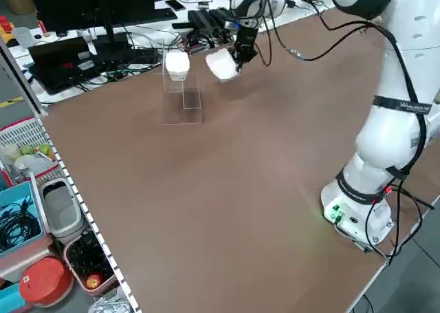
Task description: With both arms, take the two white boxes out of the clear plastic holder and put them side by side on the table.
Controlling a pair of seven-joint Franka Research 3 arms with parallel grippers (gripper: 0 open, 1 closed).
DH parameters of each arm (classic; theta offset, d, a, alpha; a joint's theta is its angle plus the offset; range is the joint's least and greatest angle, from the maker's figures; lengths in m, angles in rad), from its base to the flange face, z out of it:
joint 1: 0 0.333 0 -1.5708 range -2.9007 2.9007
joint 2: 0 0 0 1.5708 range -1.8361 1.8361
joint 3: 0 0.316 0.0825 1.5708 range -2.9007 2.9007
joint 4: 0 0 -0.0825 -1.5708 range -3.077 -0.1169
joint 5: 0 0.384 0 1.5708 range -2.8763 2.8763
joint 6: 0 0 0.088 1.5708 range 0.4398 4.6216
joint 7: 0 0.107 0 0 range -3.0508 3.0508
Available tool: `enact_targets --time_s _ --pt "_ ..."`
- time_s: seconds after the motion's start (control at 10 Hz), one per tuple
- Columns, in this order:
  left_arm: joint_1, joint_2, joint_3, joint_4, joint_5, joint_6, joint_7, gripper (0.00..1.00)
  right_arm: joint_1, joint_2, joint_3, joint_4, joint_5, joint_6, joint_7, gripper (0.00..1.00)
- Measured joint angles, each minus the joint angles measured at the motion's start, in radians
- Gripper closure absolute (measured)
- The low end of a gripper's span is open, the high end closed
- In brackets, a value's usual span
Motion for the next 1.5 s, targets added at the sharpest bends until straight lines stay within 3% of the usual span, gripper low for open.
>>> enact_targets --time_s 0.4,0.8,1.1,1.5 --pt "-0.197 0.022 -0.003 0.108 -0.108 -0.039 -0.347 0.98 0.0 0.0 -0.002 0.0 0.022 0.004 0.068 0.0" --pt "-0.397 0.179 -0.004 0.291 -0.134 -0.039 -0.62 0.98 0.0 0.0 -0.007 -0.001 0.047 0.013 0.163 0.0" --pt "-0.527 0.244 -0.006 0.386 -0.146 -0.033 -0.704 0.98 0.0 0.0 -0.013 -0.04 0.048 0.044 0.184 0.0" --pt "-0.635 0.304 -0.043 0.415 -0.219 0.055 -0.704 0.97 -0.01 0.001 -0.021 -0.085 0.048 0.075 0.186 0.0"
